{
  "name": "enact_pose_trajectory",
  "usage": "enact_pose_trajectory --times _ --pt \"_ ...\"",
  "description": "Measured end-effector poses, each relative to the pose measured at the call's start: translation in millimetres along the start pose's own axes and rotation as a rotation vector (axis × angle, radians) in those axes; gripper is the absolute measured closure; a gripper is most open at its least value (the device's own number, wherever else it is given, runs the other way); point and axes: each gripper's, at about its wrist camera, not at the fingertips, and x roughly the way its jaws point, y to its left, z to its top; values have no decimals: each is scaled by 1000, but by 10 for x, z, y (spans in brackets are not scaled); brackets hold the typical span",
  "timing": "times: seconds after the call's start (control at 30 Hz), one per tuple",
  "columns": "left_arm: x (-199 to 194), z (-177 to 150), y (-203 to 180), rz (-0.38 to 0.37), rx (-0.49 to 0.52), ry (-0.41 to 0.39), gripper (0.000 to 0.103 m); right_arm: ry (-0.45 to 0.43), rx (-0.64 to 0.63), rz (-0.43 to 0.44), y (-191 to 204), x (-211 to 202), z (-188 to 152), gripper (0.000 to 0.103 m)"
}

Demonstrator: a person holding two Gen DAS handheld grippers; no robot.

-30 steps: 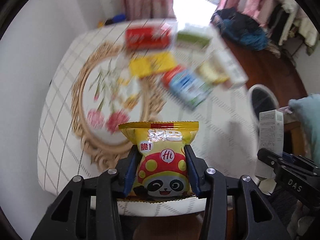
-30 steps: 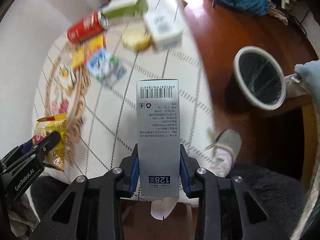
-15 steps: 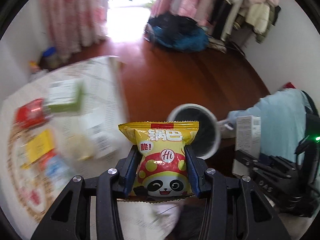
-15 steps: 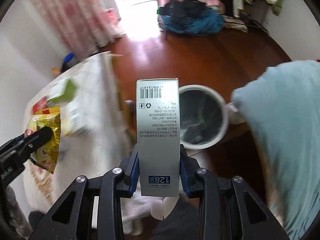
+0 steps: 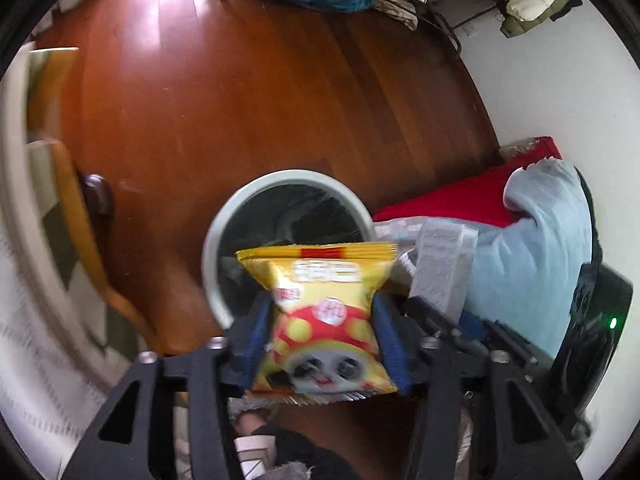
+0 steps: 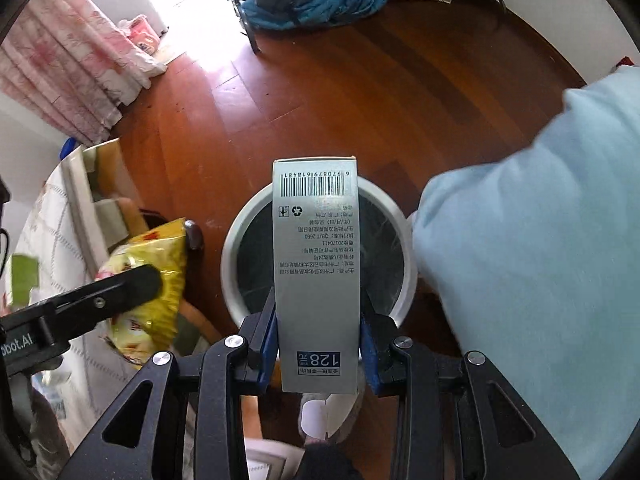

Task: Collect trash
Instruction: 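Carry both items to the white bin and open both grippers to drop them, then move both grippers back over the table items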

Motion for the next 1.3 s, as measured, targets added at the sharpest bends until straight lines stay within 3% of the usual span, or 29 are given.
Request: enact_pose_trajectory --times 0.03,0.07,0.13,0.27,0.33,0.43,0.53,0.73,1.1,1.3 --pt "17 58 2 -7 -6 0 18 2 2 -3 -29 47 42 64" --pt "21 85 -16 -18 -6 -8 13 8 7 -11 -76 117 95 63" --pt "0 136 -24 -10 -15 -27 12 9 20 -33 -100 139 111 40" --pt "-220 17 -49 118 34 -91 11 5 40 -36 -203 112 92 29" --pt "-331 -79 -61 211 63 -129 5 4 37 -43 -202 71 51 13" --pt "-532 -322 -62 323 96 -189 5 -1 23 -86 -105 -14 -50 1" --pt "-722 -614 -74 404 124 -239 5 -15 11 -111 39 -109 -158 0" --pt "-1028 -1004 -149 469 160 -299 5 -57 -11 -127 186 -571 -524 0" --pt "-1841 -1721 -356 500 187 -445 5 -228 -24 -138 366 -1753 -1168 0" --pt "-2330 -1993 -194 511 123 -521 5 -300 -20 -93 539 -2290 -1415 0"
